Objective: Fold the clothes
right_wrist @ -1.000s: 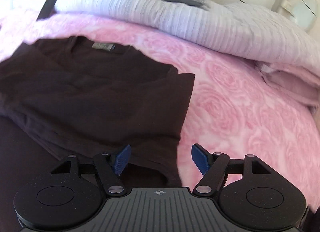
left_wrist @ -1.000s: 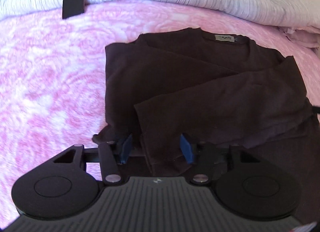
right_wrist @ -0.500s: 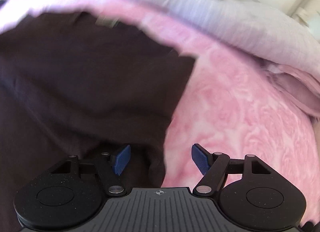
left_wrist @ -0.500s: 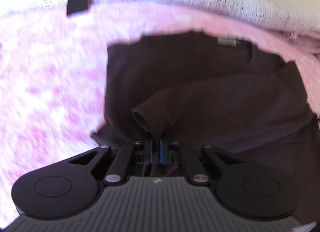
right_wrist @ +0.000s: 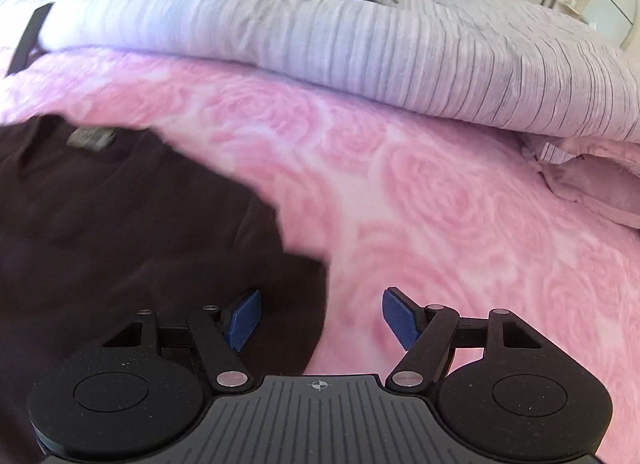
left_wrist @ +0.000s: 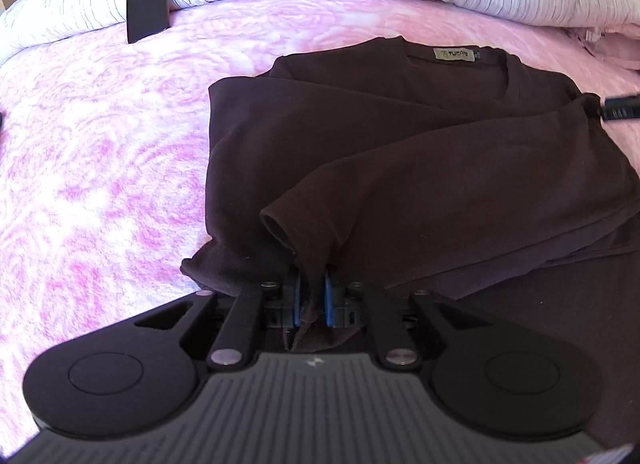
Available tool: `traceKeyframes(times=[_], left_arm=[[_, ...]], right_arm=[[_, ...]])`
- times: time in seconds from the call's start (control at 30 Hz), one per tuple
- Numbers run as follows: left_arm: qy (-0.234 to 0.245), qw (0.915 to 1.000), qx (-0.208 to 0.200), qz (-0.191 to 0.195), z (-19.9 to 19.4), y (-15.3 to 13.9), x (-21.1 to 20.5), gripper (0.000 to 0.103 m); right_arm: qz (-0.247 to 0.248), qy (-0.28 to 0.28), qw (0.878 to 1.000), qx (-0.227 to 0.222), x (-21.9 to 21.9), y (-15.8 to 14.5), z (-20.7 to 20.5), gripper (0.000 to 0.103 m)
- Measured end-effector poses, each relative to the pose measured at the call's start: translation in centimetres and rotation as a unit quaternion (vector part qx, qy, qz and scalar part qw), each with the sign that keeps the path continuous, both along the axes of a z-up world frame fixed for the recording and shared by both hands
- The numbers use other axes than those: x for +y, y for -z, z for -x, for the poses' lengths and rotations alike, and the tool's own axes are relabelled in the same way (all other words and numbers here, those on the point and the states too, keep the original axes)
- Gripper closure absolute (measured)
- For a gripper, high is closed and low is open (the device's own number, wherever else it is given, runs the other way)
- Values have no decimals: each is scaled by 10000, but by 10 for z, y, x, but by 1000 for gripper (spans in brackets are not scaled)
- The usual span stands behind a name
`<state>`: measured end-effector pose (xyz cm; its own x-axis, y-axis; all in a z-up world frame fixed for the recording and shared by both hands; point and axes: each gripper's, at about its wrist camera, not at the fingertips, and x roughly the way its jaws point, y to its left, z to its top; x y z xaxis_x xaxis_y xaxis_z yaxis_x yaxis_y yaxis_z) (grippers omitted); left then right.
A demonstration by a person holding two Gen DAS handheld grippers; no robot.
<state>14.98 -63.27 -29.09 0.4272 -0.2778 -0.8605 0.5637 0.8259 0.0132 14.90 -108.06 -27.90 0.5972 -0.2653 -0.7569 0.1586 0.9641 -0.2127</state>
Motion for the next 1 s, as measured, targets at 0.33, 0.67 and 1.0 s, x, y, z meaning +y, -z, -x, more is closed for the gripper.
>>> traceKeyframes(times=[0.33, 0.67, 1.0], left_arm=[[53, 9998, -34, -177, -2, 3, -11, 94], [179, 9994, -223, -199, -7, 7, -7, 84], [256, 9991, -146, -314, 4, -3, 6, 83]], right_arm=[[-302, -253, 9980, -494, -25, -40, 7, 32], [606, -460, 9971, -57, -18, -2, -29, 32], [-718, -408, 9965, -90, 6, -46, 68, 32]])
